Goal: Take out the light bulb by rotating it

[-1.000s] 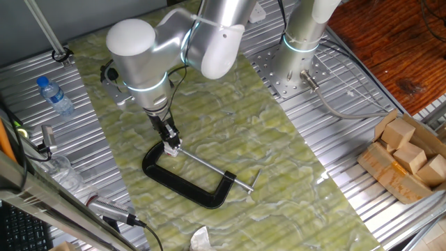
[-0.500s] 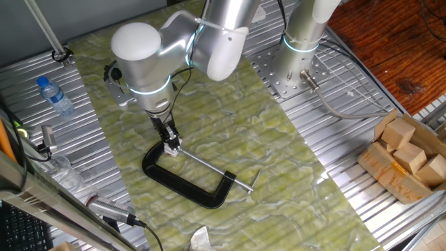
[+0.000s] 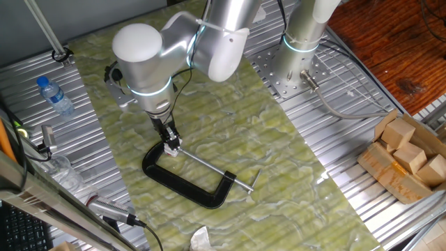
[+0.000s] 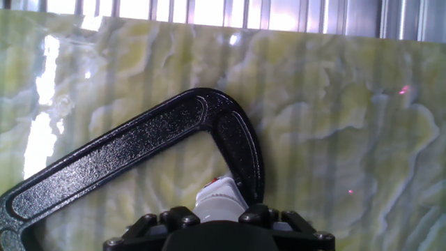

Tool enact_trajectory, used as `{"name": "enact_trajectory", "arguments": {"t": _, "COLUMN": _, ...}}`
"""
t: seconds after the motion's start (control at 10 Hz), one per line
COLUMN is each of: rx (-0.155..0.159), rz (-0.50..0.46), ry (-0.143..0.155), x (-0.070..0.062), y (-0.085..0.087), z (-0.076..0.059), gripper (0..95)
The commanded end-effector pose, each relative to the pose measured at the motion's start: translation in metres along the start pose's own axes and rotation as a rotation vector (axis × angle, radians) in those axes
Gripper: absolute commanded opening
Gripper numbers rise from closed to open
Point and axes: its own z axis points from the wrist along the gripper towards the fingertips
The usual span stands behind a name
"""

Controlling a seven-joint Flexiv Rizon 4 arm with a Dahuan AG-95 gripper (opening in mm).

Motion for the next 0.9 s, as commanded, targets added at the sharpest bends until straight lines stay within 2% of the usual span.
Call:
{"name": "enact_trajectory", "arguments": {"t": 0.1, "rx": 0.008, "rz": -0.005, "ry": 0.0, "x": 0.0012, "y": -0.0006, "z": -0.001, "gripper": 0.0}}
{"name": "enact_trajectory", "arguments": {"t": 0.4, "rx": 0.006, "rz": -0.046, "ry": 0.001, "x": 0.0012, "y": -0.0006, "z": -0.001, "gripper": 0.0}}
{"name": "enact_trajectory", "arguments": {"t": 0.9, "rx": 0.012, "rz": -0.357, "ry": 0.011, "x": 0.0012, "y": -0.0005, "z": -0.0015, "gripper": 0.0}}
